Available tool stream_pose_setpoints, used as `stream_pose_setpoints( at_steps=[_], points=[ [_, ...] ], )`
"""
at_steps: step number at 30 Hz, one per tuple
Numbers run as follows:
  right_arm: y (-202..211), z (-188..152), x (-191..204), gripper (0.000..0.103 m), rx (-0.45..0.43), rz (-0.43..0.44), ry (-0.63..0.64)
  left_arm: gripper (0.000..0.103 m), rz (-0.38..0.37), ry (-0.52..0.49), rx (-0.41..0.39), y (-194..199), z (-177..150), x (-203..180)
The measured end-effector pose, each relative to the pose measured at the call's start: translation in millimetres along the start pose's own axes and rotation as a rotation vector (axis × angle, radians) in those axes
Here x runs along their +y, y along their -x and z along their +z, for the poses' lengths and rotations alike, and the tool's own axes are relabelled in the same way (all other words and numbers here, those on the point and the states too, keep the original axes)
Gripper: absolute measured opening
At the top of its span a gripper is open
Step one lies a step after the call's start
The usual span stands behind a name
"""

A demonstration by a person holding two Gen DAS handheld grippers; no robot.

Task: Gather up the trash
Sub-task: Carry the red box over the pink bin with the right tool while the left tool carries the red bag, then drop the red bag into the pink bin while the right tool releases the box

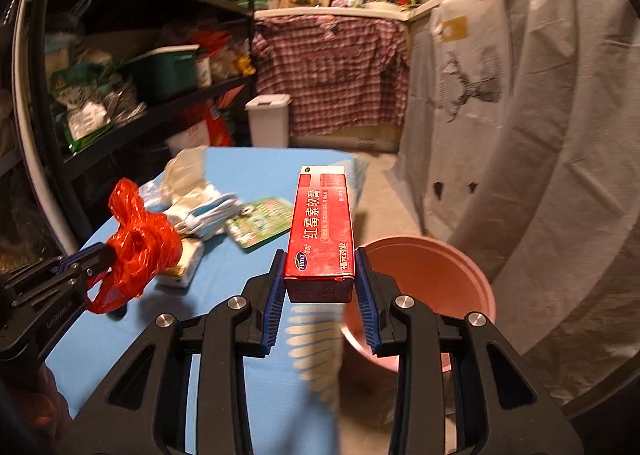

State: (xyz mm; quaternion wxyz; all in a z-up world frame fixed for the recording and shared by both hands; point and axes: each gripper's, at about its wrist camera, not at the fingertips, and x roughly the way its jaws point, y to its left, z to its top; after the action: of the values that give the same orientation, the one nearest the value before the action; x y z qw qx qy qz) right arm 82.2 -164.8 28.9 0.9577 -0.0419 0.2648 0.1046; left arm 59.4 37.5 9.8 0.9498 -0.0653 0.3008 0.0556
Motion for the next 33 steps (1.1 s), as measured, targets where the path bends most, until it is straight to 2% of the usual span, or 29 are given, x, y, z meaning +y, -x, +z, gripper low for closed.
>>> stream_pose_setpoints(
  at_steps=[5,11,19,21,22,27,33],
  points=[
    [8.0,3.9,-35.7,0.034,-0.020,-0.073,-0.056,0.007,-0.052,-0.040,-0.008,-2.9,6.7,-25.5],
    [-2.1,-0.6,-66.9,0.034,0.018,-0.137,-0.127,0.007,-0.124,-0.082,-0.017,-12.9,16.6,-57.4],
    [-16.7,2.6,-98.5,0.034,0.032,-0.171,-0.200,0.006,-0.220,-0.125,0.001,-37.8,28.7,-99.1],
    [-21.8,3.6,-106.7,0.034,0.035,-0.182,-0.214,0.005,-0.233,-0.136,0.004,-44.1,31.4,-108.9],
    [-24.3,3.8,-109.5,0.034,0.038,-0.185,-0.221,0.000,-0.243,-0.144,0.007,-48.5,33.0,-114.5],
    [-39.3,-2.5,-122.8,0.034,0.072,-0.189,-0.248,0.000,-0.267,-0.183,0.032,-73.1,35.1,-137.5],
    [-44.8,-3.1,-125.3,0.034,0.082,-0.176,-0.253,0.000,-0.274,-0.150,0.087,-96.9,33.8,-135.1]
  ],
)
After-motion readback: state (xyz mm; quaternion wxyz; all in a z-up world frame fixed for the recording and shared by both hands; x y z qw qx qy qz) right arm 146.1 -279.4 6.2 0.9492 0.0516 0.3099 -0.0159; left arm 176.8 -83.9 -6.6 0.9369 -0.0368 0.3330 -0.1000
